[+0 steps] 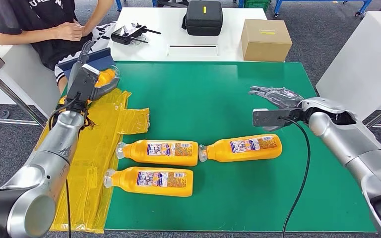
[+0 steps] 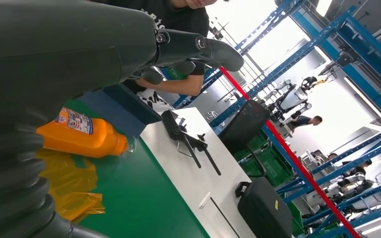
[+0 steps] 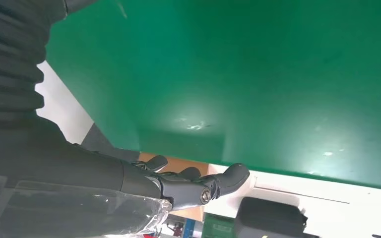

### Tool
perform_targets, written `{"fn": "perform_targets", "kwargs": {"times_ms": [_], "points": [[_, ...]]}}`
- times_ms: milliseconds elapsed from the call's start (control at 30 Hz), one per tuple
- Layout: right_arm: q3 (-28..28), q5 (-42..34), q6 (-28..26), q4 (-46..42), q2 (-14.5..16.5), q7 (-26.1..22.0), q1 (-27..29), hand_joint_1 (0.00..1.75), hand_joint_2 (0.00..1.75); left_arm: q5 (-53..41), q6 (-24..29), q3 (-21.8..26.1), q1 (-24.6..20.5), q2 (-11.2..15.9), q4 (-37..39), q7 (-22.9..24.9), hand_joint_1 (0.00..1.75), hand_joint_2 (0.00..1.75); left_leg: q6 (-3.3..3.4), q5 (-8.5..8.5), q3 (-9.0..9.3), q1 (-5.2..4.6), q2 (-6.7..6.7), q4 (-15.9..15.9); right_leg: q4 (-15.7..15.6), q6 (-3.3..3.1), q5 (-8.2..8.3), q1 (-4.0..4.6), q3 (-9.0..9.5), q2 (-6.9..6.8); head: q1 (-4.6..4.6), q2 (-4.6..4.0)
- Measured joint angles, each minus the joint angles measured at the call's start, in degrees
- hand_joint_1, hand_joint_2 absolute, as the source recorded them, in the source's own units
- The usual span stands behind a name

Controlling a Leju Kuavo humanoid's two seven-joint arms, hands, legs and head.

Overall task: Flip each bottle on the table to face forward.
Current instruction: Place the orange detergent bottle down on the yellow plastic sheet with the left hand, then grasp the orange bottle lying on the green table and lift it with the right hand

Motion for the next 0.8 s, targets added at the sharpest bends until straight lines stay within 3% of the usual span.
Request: {"fn": "perform_targets", "kwargs": {"times_ms": [233,367,533,633,800], "points": [[1.6,-0.8,-0.9,0.3,-0.2,-0.7,2.7,0.00,1.75,2.0,0.7,-1.4,0.4,0.2,-0.3,1.2,0.00,1.75,0.00,0.00,-0.04,-0.04,-0.09,0.0,-0.1,0.01,-0.01,-0.01,0.00,-0.13,0.01,0.00],[2.2,-1.2,1.4,-0.4,-1.0,-0.1,5.0,0.00,1.75,3.3,1.1,-2.0,1.0,0.8,-0.7,1.8,0.00,1.75,0.00,-0.01,-0.04,-0.05,-0.05,0.0,-0.1,0.01,-0.01,-0.06,-0.01,-0.11,0.00,0.00],[2.2,-3.7,3.8,-4.0,-4.1,2.7,7.0,0.00,1.75,4.7,1.5,-2.9,1.2,1.4,-0.8,2.4,0.00,1.75,0.00,-0.01,-0.03,-0.06,-0.19,0.0,-0.1,0.01,-0.01,-0.01,-0.02,-0.23,-0.01,0.00],[0.7,-1.8,0.6,-10.6,-8.1,8.2,11.4,0.00,1.75,5.4,2.0,-3.1,1.2,2.0,-0.7,2.7,0.00,1.75,0.00,-0.01,-0.04,-0.05,-0.22,0.0,-0.1,0.02,-0.02,0.04,-0.01,-0.27,0.00,0.00],[-6.2,13.0,-10.7,-20.7,-11.6,17.5,25.2,0.00,1.75,5.4,2.2,-3.3,1.2,2.6,-0.7,3.7,0.00,1.75,0.02,-0.06,-0.11,-0.04,-0.21,0.0,-0.1,0.01,-0.03,0.02,-0.02,-0.26,-0.01,0.00]]}}
